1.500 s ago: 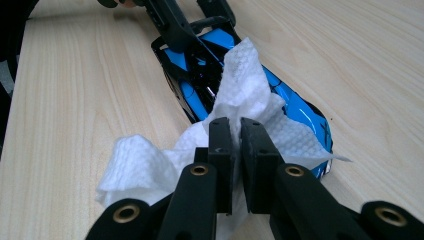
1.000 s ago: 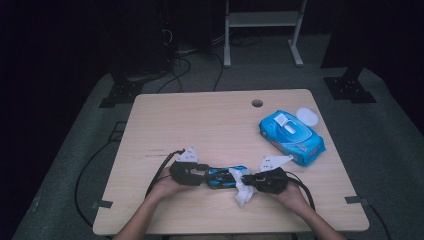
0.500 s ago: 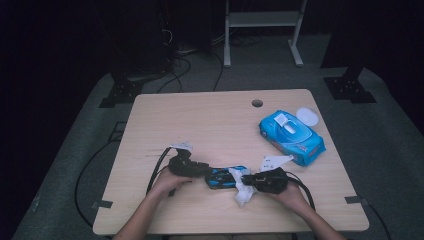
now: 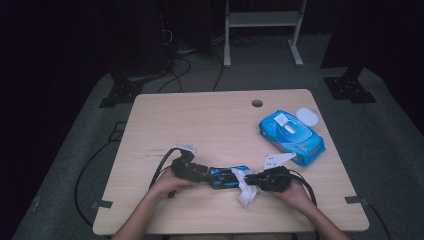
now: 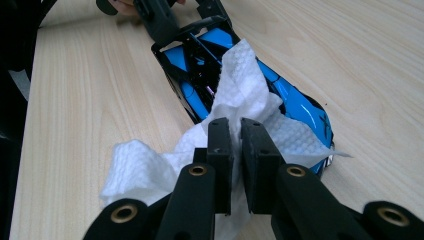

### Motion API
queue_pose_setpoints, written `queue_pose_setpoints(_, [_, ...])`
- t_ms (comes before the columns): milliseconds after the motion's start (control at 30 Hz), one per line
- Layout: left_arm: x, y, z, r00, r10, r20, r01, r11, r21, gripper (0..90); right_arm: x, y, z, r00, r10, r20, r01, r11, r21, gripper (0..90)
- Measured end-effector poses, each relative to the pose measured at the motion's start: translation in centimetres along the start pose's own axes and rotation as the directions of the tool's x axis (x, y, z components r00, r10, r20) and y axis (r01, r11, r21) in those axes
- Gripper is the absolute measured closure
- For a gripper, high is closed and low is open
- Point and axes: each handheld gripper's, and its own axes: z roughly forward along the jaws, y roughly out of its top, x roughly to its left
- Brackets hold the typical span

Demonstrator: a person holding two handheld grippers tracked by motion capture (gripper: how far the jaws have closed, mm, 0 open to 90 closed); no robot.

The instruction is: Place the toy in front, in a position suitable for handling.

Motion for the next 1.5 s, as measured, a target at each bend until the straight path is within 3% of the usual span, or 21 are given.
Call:
queue_pose_setpoints(100, [-1.0,0.0,0.5,0.9967,0.074,-0.033,-0.073,0.9969,0.027,25.5,0.1,-0.1,0.2,0.9998,-0.018,0.000,0.018,1.000,-0.002,82.6])
queue_pose_setpoints(233, [-1.4,-0.1,0.7,0.9932,0.104,-0.053,-0.103,0.9944,0.027,27.2,0.4,-0.1,0.3,0.9990,-0.043,0.010,0.043,0.999,0.001,82.9])
queue_pose_setpoints(267, [-1.7,-0.1,0.8,0.9880,0.137,-0.071,-0.135,0.9900,0.042,26.6,0.5,-0.1,0.3,0.9989,-0.045,0.011,0.045,0.999,0.000,82.9])
queue_pose_setpoints(300, [-2.2,-0.2,0.9,0.9721,0.209,-0.106,-0.203,0.9768,0.069,26.4,0.5,-0.1,0.3,0.9989,-0.045,0.015,0.045,0.999,0.001,82.9])
queue_pose_setpoints(333, [-2.7,-0.3,1.0,0.9558,0.260,-0.137,-0.248,0.9636,0.099,26.1,0.5,-0.2,0.2,0.9986,-0.049,0.018,0.049,0.999,-0.001,82.9])
queue_pose_setpoints(367, [-3.0,-0.5,1.1,0.9438,0.291,-0.157,-0.277,0.9551,0.106,26.4,0.5,-0.2,0.2,0.9988,-0.044,0.019,0.044,0.999,-0.006,82.9])
queue_pose_setpoints(400, [-3.1,-0.6,1.1,0.9426,0.293,-0.160,-0.279,0.9547,0.104,27.2,0.5,-0.3,0.1,0.9988,-0.042,0.024,0.042,0.999,-0.008,82.9])
queue_pose_setpoints(433, [-3.0,-0.7,1.0,0.9429,0.292,-0.159,-0.281,0.9554,0.092,28.0,0.6,-0.4,0.0,0.9988,-0.040,0.026,0.041,0.999,-0.012,82.9])
queue_pose_setpoints(467, [-2.9,-0.7,0.7,0.9507,0.277,-0.140,-0.269,0.9604,0.074,30.4,0.6,-0.5,0.0,0.9988,-0.039,0.029,0.039,0.999,-0.014,82.9])
queue_pose_setpoints(500, [-2.5,-0.6,0.2,0.9664,0.233,-0.109,-0.231,0.9725,0.032,37.7,0.6,-0.5,0.0,0.9986,-0.044,0.031,0.044,0.999,-0.017,83.0])
queue_pose_setpoints(533, [-2.0,-0.5,-0.1,0.9810,0.176,-0.080,-0.177,0.9842,0.002,39.3,0.6,-0.6,0.0,0.9986,-0.045,0.027,0.046,0.999,-0.015,83.0])
queue_pose_setpoints(567, [-1.3,-0.3,-0.4,0.9905,0.123,-0.062,-0.124,0.9922,-0.016,37.5,0.6,-0.6,0.0,0.9988,-0.042,0.025,0.043,0.999,-0.018,83.1])
queue_pose_setpoints(600, [-1.1,-0.2,-0.4,0.9930,0.103,-0.058,-0.105,0.9944,-0.018,36.0,0.7,-0.5,0.0,0.9989,-0.042,0.022,0.043,0.999,-0.015,83.1])
queue_pose_setpoints(667, [-0.8,0.0,-0.3,0.9955,0.082,-0.048,-0.083,0.9962,-0.026,35.5,0.6,-0.4,0.1,0.9985,-0.051,0.017,0.051,0.999,-0.008,83.1])
queue_pose_setpoints(800, [-0.6,0.4,0.6,0.9983,0.042,-0.041,-0.042,0.9990,0.019,32.0,0.5,-0.2,0.3,0.9987,-0.051,-0.001,0.051,0.999,-0.002,83.5])
queue_pose_setpoints(933, [-0.6,0.3,0.4,0.9973,0.057,-0.046,-0.056,0.9982,0.023,33.6,0.3,-0.2,0.3,0.9984,-0.056,-0.008,0.056,0.998,-0.006,83.6])
queue_pose_setpoints(1033, [-0.9,0.1,0.1,0.9953,0.079,-0.056,-0.080,0.9966,-0.016,39.9,0.4,-0.2,0.3,0.9977,-0.067,-0.007,0.067,0.998,-0.004,83.7])
queue_pose_setpoints(1167, [-0.4,0.2,-0.1,0.9993,0.030,-0.022,-0.030,0.9995,-0.011,44.2,0.2,-0.3,0.3,0.9977,-0.066,-0.014,0.066,0.998,-0.007,83.7])
queue_pose_setpoints(1233, [-0.1,0.3,0.0,0.9998,0.000,-0.018,-0.001,0.9997,-0.023,41.7,0.2,-0.2,0.3,0.9975,-0.069,-0.017,0.068,0.998,-0.006,83.7])
queue_pose_setpoints(1400, [-0.1,0.6,0.3,0.9981,0.020,-0.057,-0.021,0.9996,-0.017,44.4,0.1,-0.1,0.4,0.9967,-0.077,-0.027,0.077,0.997,-0.002,83.7])
queue_pose_setpoints(1500, [-0.6,0.3,0.2,0.9942,0.068,-0.084,-0.072,0.9965,-0.043,49.5,0.1,-0.1,0.3,0.9970,-0.072,-0.028,0.072,0.997,-0.003,83.7])
